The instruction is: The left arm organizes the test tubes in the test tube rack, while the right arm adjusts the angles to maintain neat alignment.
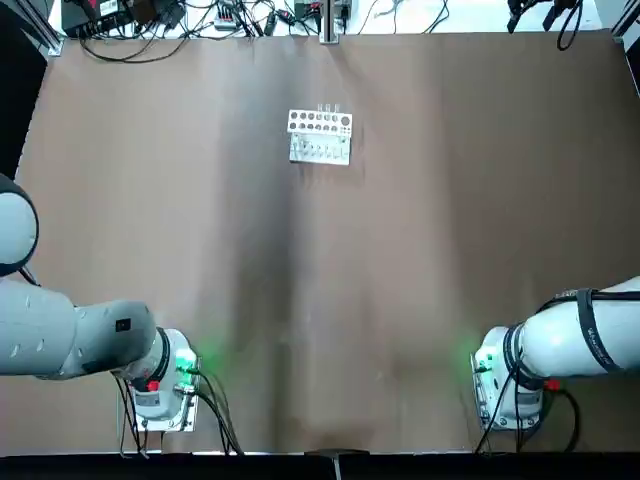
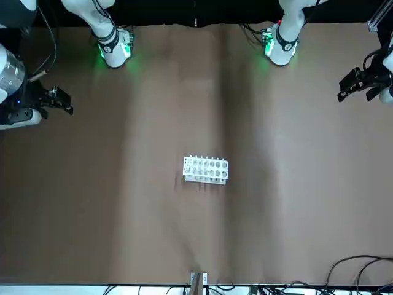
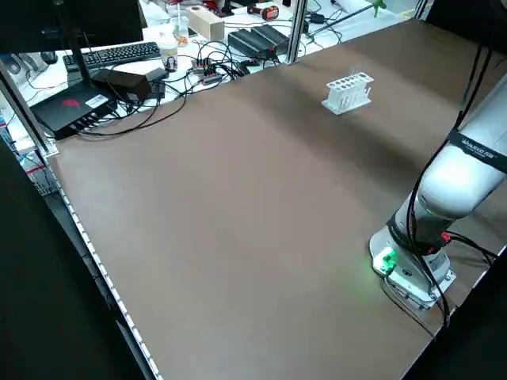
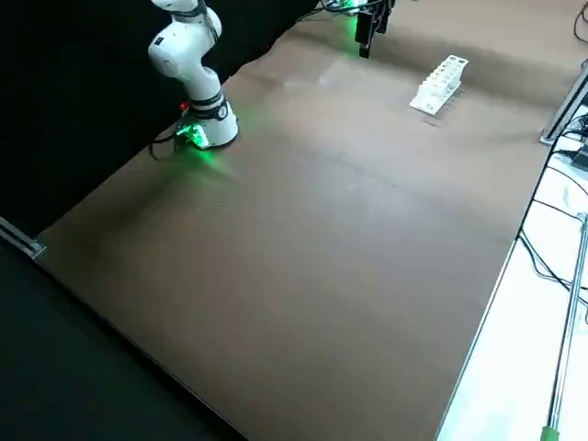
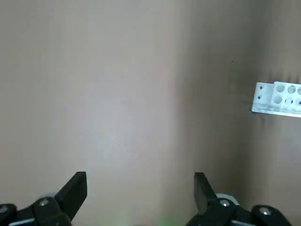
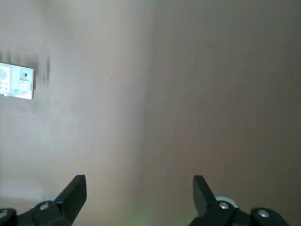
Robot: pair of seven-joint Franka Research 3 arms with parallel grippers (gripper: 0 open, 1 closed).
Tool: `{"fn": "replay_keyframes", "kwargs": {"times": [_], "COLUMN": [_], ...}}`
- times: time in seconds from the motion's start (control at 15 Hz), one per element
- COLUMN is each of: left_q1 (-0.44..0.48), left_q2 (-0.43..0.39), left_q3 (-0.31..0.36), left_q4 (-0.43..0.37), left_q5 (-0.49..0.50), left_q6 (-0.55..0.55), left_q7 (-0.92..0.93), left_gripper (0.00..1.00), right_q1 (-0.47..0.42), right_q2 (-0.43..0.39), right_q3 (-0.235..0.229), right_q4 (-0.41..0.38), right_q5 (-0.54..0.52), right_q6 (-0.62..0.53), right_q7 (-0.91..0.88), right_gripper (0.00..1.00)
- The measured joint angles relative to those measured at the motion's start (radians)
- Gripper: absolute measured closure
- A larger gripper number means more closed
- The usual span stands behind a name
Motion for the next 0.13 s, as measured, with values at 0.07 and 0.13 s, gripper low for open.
{"fn": "replay_keyframes", "kwargs": {"times": [0.07,0.13], "left_q1": [0.0,0.0], "left_q2": [0.0,0.0], "left_q3": [0.0,0.0], "left_q4": [0.0,0.0], "left_q5": [0.0,0.0], "left_q6": [0.0,0.0], "left_q7": [0.0,0.0], "left_gripper": [0.0,0.0], "right_q1": [0.0,0.0], "right_q2": [-0.001,-0.001], "right_q3": [0.0,0.0], "right_q4": [0.001,0.002], "right_q5": [0.0,0.0], "right_q6": [0.001,0.002], "right_q7": [0.0,0.0], "right_gripper": [0.0,0.0]}}
